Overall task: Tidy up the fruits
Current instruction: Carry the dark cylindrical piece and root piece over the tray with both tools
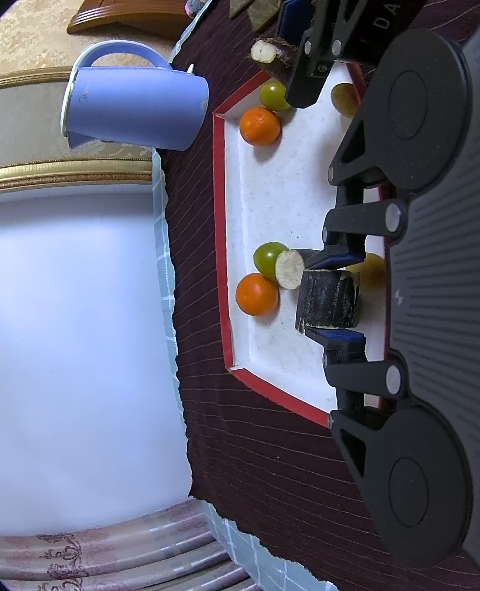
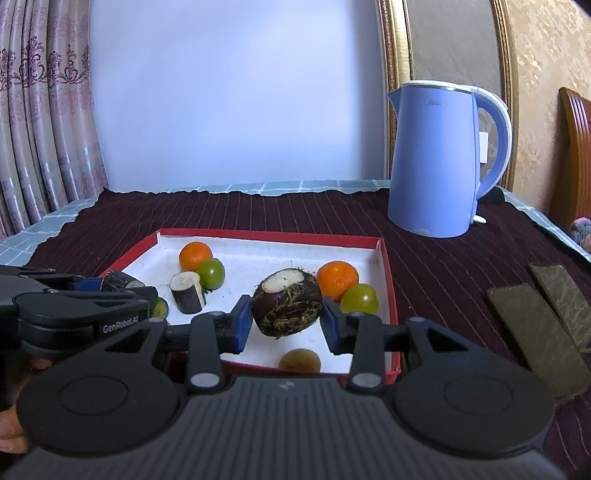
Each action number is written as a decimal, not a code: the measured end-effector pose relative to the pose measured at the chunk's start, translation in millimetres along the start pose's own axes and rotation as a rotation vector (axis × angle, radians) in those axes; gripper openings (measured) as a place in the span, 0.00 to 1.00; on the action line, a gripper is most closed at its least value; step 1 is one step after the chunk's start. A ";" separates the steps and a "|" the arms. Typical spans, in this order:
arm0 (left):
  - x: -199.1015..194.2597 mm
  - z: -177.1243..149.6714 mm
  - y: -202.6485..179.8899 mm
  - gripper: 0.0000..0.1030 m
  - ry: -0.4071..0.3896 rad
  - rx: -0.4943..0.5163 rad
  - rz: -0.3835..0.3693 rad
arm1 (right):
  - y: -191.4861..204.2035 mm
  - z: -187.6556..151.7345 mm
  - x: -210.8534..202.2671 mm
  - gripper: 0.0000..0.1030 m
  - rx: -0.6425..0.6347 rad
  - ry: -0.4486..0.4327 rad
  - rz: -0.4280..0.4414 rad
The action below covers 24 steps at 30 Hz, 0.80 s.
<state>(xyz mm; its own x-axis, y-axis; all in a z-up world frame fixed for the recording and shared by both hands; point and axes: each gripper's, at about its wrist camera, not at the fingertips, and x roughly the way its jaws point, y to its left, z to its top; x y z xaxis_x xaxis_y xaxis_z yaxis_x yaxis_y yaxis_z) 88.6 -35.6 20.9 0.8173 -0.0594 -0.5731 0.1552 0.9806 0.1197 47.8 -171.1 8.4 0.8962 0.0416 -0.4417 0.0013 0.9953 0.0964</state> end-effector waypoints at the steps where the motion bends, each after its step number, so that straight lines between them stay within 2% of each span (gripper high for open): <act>1: 1.1 1.4 -0.3 0.30 0.000 0.001 0.001 | 0.3 1.4 1.2 0.36 -0.001 0.000 -0.002; 24: 37.4 26.9 -9.6 0.30 0.014 0.022 0.047 | -7.5 23.3 40.4 0.36 -0.007 0.021 -0.044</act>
<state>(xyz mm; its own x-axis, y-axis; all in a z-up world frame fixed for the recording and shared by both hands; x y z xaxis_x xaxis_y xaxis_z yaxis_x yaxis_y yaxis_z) 132.6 -52.3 20.1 0.8160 -0.0109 -0.5779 0.1292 0.9780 0.1640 94.3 -178.9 10.6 0.8860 -0.0001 -0.4637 0.0372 0.9968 0.0708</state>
